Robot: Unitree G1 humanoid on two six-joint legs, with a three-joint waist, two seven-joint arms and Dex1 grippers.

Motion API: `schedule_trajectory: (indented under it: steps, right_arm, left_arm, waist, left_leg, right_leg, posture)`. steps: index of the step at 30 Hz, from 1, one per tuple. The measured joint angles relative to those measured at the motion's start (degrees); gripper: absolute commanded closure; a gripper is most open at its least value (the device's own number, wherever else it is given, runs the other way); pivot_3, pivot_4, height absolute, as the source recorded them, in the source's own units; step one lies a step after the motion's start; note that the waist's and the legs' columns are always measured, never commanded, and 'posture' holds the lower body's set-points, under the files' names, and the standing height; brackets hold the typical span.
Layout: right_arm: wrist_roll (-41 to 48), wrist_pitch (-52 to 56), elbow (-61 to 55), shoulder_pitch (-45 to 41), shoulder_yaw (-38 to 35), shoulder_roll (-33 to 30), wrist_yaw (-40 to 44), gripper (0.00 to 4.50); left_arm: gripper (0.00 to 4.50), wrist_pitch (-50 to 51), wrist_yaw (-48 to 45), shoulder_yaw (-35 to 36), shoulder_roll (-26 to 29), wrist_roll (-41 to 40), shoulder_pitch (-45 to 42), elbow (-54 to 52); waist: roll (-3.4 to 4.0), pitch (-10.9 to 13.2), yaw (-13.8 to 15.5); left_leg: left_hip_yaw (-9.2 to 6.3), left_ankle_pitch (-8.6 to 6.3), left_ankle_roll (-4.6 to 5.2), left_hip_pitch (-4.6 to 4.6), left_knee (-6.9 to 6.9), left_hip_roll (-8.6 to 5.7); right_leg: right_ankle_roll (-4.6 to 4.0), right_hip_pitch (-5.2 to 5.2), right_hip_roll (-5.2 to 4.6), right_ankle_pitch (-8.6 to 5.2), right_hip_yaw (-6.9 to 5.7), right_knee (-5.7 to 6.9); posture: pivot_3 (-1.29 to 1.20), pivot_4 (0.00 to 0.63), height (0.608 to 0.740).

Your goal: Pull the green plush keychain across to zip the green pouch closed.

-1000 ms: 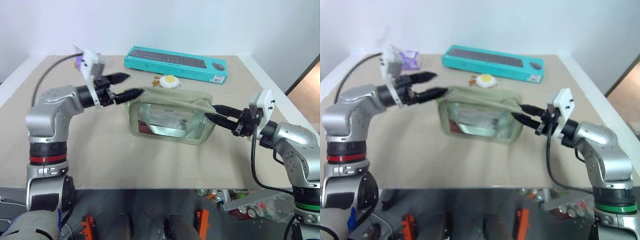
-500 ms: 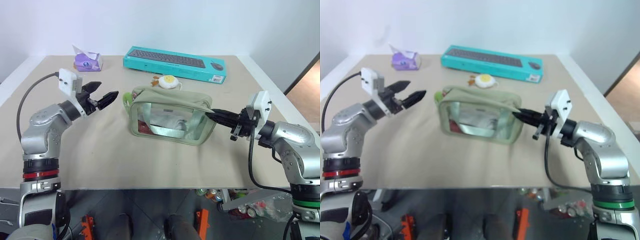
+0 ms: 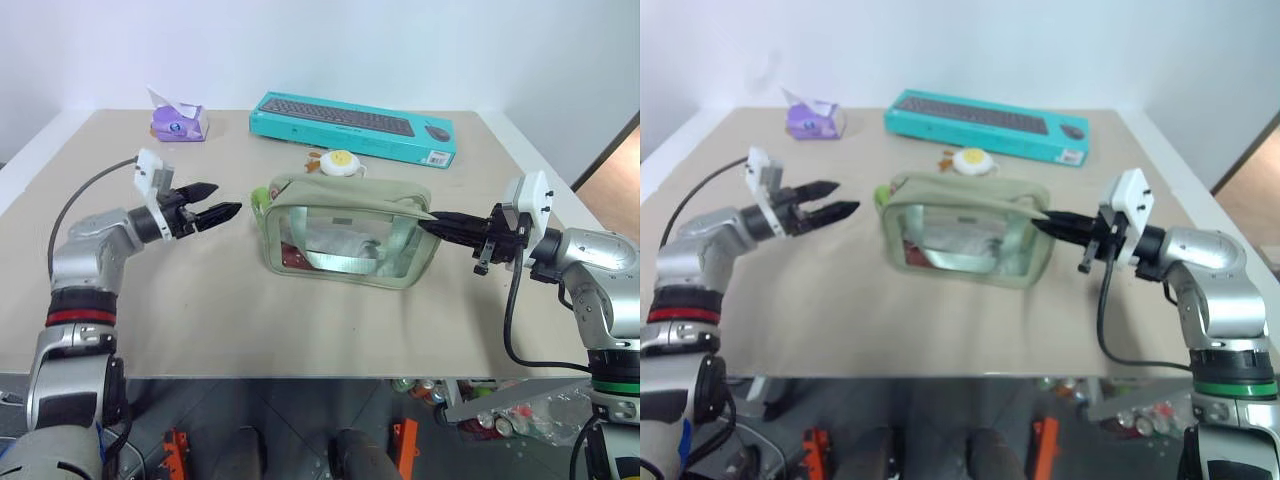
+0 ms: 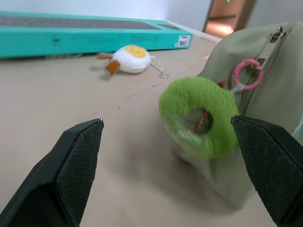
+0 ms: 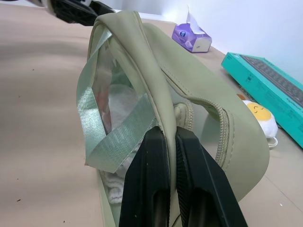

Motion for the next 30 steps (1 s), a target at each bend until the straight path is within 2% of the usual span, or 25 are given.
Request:
schedule_trajectory:
  steps: [8,14,15,23,27,30]
  right_arm:
    - [0.28,1.00,-3.21,2.48,-0.47,-0.35,-0.19,4.47]
    - [0.46,1.74,-4.41,3.83,-0.96,-0.90,-0.96,4.47]
    - [0.50,1.83,-4.58,3.95,-0.98,-1.00,-1.07,4.50]
    - [0.62,2.32,-5.48,4.84,-1.37,-1.82,-1.92,4.50]
    - [0.72,2.53,-6.37,5.86,-1.92,-2.27,-2.31,4.50]
    - [0.81,2.66,-6.78,6.20,-2.05,-2.32,-2.34,4.50]
  left_arm:
    - [0.00,-12.42,-5.34,-3.80,-3.77,5.76,-9.79,18.75]
    - [0.00,-18.57,-6.61,-3.89,-5.27,8.57,-13.97,26.63]
    - [0.55,-19.01,-6.93,-3.89,-5.37,8.90,-14.46,27.43]
    - [3.16,-20.65,-10.53,-3.53,-6.91,9.68,-15.74,29.58]
    - [4.48,-18.35,-12.63,-2.83,-6.12,9.12,-15.79,26.66]
    - [4.48,-14.32,-14.48,-1.74,-3.63,7.15,-15.72,19.72]
  waist:
    - [-0.01,0.01,-0.20]
    - [-0.02,0.01,-0.30]
    - [-0.02,0.01,-0.30]
    - [-0.03,0.02,-0.30]
    - [-0.05,0.03,-0.27]
    - [-0.05,0.03,-0.33]
  left_leg:
    - [-0.01,0.00,0.00,-0.02,-0.10,0.00]
    - [-0.02,0.00,0.00,-0.05,-0.10,-0.01]
    - [-0.02,0.00,0.00,-0.05,-0.10,-0.02]
    - [-0.03,0.00,0.00,-0.06,-0.10,-0.03]
    - [-0.04,0.00,0.00,-0.08,-0.11,-0.03]
    - [-0.04,0.00,0.00,-0.06,-0.12,-0.02]
  right_leg:
    - [-0.02,-0.07,0.04,-0.02,-0.01,0.00]
    - [0.01,-0.07,0.03,-0.03,-0.02,0.00]
    - [0.01,-0.07,0.02,-0.03,-0.02,0.00]
    - [0.04,-0.07,0.01,-0.05,-0.02,-0.01]
    - [0.15,-0.07,0.01,-0.12,-0.03,-0.01]
    - [0.15,-0.08,0.01,-0.12,-0.03,-0.01]
  posture:
    - [0.00,0.150,0.740]
    - [0.00,0.150,0.740]
    - [0.00,0.150,0.740]
    - [0.00,0.150,0.740]
    - [0.00,0.150,0.740]
    - [0.00,0.150,0.740]
